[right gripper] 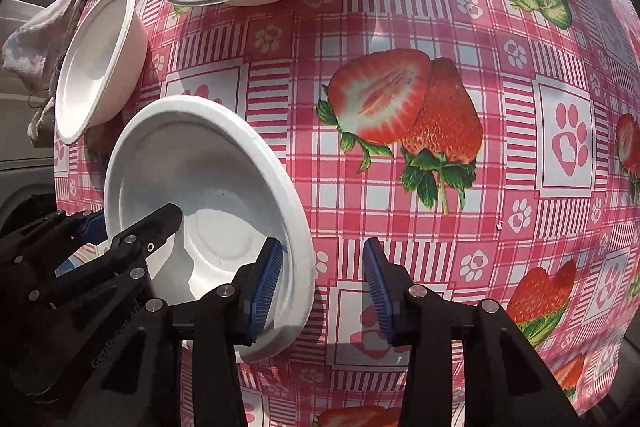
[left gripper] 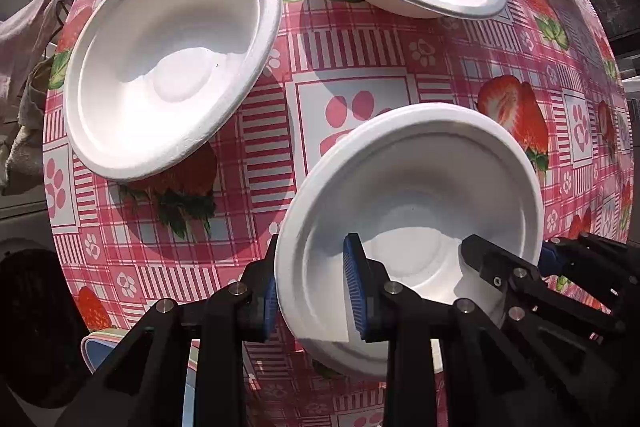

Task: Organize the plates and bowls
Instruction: 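Lift the white paper bowl with both grippers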

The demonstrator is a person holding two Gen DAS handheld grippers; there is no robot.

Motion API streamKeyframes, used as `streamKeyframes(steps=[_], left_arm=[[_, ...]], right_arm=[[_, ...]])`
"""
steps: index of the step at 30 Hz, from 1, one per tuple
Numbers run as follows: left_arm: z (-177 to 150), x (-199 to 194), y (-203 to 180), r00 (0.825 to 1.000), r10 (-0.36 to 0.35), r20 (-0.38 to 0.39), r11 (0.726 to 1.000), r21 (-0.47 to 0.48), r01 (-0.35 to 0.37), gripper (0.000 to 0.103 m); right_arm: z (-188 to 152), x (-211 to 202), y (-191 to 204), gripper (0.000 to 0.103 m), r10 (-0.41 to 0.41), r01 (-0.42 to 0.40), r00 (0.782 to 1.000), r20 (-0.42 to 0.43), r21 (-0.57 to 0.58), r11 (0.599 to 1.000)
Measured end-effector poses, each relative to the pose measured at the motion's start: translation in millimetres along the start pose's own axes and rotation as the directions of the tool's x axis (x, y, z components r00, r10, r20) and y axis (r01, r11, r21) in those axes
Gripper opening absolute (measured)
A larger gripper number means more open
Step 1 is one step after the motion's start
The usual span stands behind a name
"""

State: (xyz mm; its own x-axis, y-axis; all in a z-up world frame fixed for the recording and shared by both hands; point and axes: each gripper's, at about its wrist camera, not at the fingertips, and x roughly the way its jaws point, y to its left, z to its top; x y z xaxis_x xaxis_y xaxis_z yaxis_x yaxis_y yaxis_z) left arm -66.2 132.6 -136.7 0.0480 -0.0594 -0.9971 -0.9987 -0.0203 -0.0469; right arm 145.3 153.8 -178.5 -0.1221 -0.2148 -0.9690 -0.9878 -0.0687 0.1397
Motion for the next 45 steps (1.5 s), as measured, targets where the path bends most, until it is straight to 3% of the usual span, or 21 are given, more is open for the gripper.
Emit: streamKeyframes(steps=[5,9,14,23,27,36,45], left_arm=[[1.8,1.2,8.1,1.0,-0.015,0.001,1.0,-0.006,0.015,0.032],[-1.7,-0.2,-5.8,1.0,-0.009,0.0,1.0,0.012,0.009,0.032],[-10.7,0.5,-28.0,1.0,-0.001,-0.004,0.998,0.07,0.001,0.032],[-37.0,5.8,-87.8,1.0,0.001,-0.022,0.978,0.21,0.004,0.032],[-53.2,8.3,-121.1,1.0,0.019,-0.02,0.956,0.293,-0.012,0.033],[-70.7,16.4,-181.2,0.999,0.014,-0.036,0.934,0.358,-0.001,0.033],[-105.1,25.4,-272.3,0.999,0.012,-0.04,0.901,0.434,0.006,0.036]], right_arm=[[3.3,5.8,5.7,0.019,0.036,-0.036,0.999,0.005,0.011,0.999],[-10.3,1.0,-20.7,0.019,0.102,-0.102,0.995,0.001,0.06,0.993],[-23.6,1.2,-38.0,0.019,0.097,-0.096,0.995,-0.001,0.077,0.992],[-64.7,-2.0,-93.2,0.019,0.084,-0.083,0.996,0.004,0.153,0.985],[-87.3,-4.1,-120.3,0.019,0.059,-0.06,0.998,0.01,0.188,0.98],[-123.9,-6.8,-174.8,0.019,0.053,-0.056,0.998,0.02,0.265,0.963],[-169.1,-19.4,-238.3,0.019,0.036,-0.042,0.999,0.025,0.305,0.951]])
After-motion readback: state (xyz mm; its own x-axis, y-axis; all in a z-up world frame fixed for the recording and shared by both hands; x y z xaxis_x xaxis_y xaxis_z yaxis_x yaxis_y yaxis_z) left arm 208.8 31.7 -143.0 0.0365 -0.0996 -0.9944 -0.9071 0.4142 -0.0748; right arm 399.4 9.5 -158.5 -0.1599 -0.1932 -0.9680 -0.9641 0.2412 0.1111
